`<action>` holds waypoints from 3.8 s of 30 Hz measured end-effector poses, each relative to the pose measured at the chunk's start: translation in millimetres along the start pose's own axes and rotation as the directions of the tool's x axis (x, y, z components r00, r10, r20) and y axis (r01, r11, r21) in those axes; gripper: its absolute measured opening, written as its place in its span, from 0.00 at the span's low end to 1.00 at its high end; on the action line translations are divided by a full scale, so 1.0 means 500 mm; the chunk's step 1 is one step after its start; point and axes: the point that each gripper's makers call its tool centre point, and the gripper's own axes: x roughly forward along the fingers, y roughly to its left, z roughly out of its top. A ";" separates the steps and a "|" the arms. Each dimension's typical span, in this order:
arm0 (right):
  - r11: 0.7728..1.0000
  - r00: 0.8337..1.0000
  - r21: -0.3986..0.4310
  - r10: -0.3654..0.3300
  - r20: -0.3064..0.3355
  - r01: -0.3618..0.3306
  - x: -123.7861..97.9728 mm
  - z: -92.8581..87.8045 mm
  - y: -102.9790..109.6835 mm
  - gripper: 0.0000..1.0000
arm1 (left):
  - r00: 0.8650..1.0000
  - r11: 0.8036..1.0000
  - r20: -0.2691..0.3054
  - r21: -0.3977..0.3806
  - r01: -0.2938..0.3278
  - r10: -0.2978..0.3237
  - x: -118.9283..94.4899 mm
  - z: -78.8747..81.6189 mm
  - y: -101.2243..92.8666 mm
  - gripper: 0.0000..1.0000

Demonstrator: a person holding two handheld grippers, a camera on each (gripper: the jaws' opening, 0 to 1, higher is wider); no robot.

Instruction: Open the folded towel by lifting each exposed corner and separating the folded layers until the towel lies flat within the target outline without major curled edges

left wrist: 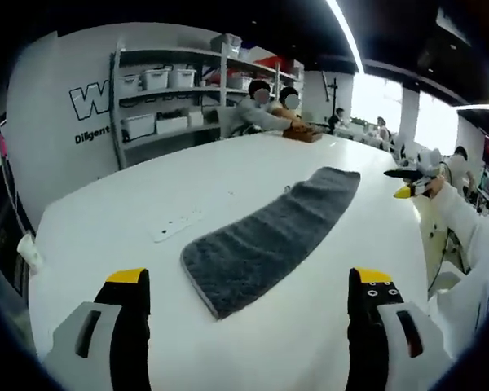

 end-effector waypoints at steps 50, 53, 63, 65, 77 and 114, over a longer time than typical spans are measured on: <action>0.789 0.843 -0.306 0.525 -0.115 -0.533 0.542 0.150 0.464 0.93 | 0.997 0.989 -0.022 0.136 -0.065 0.069 -0.083 0.008 -0.028 1.00; 0.789 0.841 -0.294 0.527 -0.125 -0.539 0.578 0.149 0.485 0.91 | 0.998 0.989 -0.016 0.137 -0.061 0.063 -0.083 0.011 -0.030 1.00; 0.805 0.842 -0.253 0.531 -0.097 -0.537 0.660 0.168 0.518 0.70 | 0.998 0.989 -0.011 0.141 -0.053 0.056 -0.082 0.014 -0.033 1.00; 0.819 0.853 -0.245 0.514 -0.092 -0.519 0.665 0.164 0.518 0.65 | 0.999 0.989 -0.009 0.141 -0.051 0.053 -0.083 0.016 -0.030 1.00; 0.842 0.867 -0.208 0.489 -0.097 -0.498 0.687 0.137 0.503 0.29 | 0.999 0.987 -0.017 0.154 -0.042 0.045 -0.085 0.027 -0.018 1.00; 0.753 0.828 -0.447 0.559 0.046 -0.483 0.493 0.176 0.560 0.00 | 0.996 0.985 -0.015 0.150 -0.080 0.083 -0.098 0.031 -0.005 1.00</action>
